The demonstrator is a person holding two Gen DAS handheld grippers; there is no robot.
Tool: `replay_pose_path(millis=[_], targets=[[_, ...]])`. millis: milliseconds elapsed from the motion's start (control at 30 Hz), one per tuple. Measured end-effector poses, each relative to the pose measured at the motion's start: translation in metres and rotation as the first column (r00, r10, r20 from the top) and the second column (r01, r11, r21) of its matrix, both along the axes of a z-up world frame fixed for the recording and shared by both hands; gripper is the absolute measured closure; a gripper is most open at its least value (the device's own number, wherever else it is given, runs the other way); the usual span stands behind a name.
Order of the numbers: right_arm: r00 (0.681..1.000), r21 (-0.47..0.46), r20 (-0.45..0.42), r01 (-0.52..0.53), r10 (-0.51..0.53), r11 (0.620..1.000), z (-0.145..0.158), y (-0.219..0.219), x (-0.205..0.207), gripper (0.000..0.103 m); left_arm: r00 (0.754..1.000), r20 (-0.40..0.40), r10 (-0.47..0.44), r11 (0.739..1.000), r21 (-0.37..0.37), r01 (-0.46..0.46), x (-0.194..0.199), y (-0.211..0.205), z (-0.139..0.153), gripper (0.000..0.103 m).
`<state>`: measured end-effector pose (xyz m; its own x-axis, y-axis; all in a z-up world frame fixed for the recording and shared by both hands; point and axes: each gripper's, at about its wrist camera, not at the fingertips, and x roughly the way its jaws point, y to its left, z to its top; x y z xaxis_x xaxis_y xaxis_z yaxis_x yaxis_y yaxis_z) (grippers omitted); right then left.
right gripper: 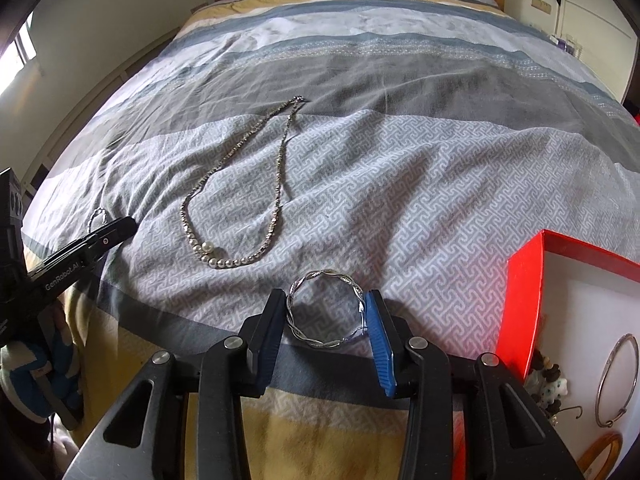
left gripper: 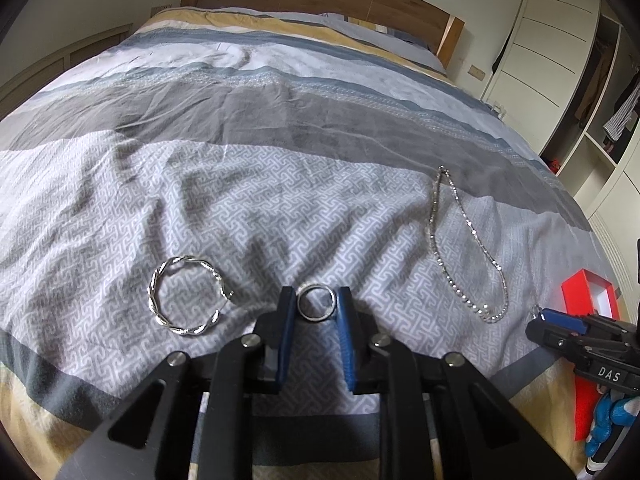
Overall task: Organize jewelry
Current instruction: 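Carry the ring and twisted hoop into the box and open both tools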
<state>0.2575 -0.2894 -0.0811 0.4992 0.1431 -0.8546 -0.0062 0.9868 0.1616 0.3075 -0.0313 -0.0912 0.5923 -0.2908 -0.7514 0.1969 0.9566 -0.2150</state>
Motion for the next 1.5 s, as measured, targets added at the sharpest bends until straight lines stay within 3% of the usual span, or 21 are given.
replay_pose_path(millis=[300, 500, 833, 1167, 1500], targets=[[0.997, 0.057, 0.067, -0.04, 0.036, 0.998, 0.023, 0.005, -0.026, 0.063, 1.0, 0.003, -0.009, 1.0, 0.009, 0.009, -0.021, 0.0, 0.014, 0.084], [0.991, 0.049, 0.123, -0.062, 0.055, 0.997, 0.054, 0.002, -0.056, 0.063, 1.0, 0.026, -0.018, 1.0, 0.008, 0.018, -0.045, -0.003, 0.041, 0.084], [0.988, 0.002, 0.151, 0.037, -0.037, 0.999, 0.078, -0.075, -0.116, 0.063, 0.988, 0.071, -0.138, 0.99, -0.01, 0.139, -0.081, -0.07, 0.086, 0.084], [0.984, -0.052, 0.12, 0.139, -0.132, 0.989, 0.066, -0.16, -0.14, 0.063, 0.945, 0.06, -0.32, 0.946, -0.033, 0.323, -0.106, -0.18, 0.088, 0.084], [0.989, -0.072, 0.071, 0.138, -0.133, 0.988, 0.036, -0.185, -0.12, 0.063, 0.87, 0.024, -0.492, 0.87, -0.002, 0.492, -0.135, -0.264, 0.064, 0.084]])
